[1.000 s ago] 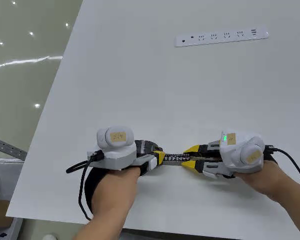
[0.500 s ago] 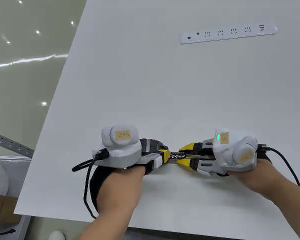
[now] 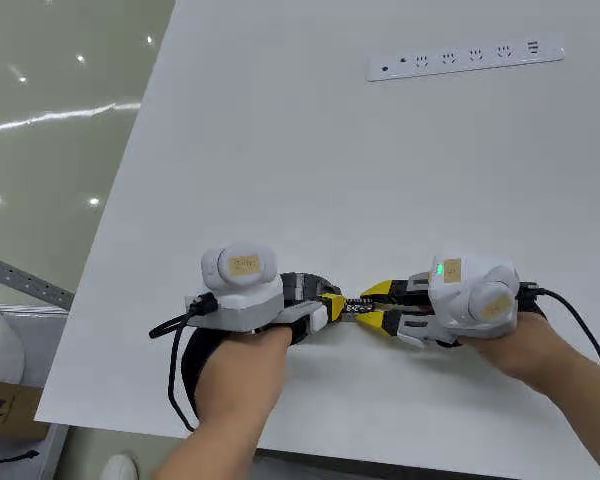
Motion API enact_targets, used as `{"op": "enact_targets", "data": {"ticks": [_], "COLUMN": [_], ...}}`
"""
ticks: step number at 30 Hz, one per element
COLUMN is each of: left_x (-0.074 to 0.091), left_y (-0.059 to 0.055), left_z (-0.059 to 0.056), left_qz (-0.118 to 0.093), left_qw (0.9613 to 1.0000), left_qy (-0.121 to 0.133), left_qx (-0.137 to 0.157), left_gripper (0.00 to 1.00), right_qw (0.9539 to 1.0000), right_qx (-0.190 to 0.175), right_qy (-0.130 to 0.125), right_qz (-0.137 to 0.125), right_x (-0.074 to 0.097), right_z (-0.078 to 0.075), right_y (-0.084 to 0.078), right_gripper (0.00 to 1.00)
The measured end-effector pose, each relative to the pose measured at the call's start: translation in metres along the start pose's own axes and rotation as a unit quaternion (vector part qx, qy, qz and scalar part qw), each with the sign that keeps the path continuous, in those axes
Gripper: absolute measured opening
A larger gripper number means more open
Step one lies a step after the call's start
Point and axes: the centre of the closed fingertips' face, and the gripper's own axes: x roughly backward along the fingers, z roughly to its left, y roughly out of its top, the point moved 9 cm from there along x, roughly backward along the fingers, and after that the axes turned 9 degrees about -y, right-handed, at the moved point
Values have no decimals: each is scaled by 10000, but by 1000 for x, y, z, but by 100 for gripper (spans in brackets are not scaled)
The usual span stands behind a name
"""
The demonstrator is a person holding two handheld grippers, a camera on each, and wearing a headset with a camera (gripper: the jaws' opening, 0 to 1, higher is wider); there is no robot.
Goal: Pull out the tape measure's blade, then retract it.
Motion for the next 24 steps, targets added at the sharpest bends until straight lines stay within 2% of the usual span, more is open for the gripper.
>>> {"op": "enact_targets", "data": {"ticks": [7,10,15,24], "left_x": [2,1,2,1], "left_y": [0,0,0,0], "left_z": [6,4,5,3], "left_qz": [-122,-79,-135,-115], "left_qw": [9996,9998,9995,9997], "left_qy": [-142,-144,-200,-174], "left_qx": [193,132,222,143], "left_gripper": [57,57,57,57], "right_qw": [10000,10000,9999,9998], "right_qx": [-56,38,62,57], "right_qy": [20,80,119,189], "right_qz": [-71,-19,-8,46], "right_x": [0,-5,-17,-17], "right_z": [-2,1,4,3], "right_y": [6,8,13,10], "right_gripper": [12,12,12,12]}}
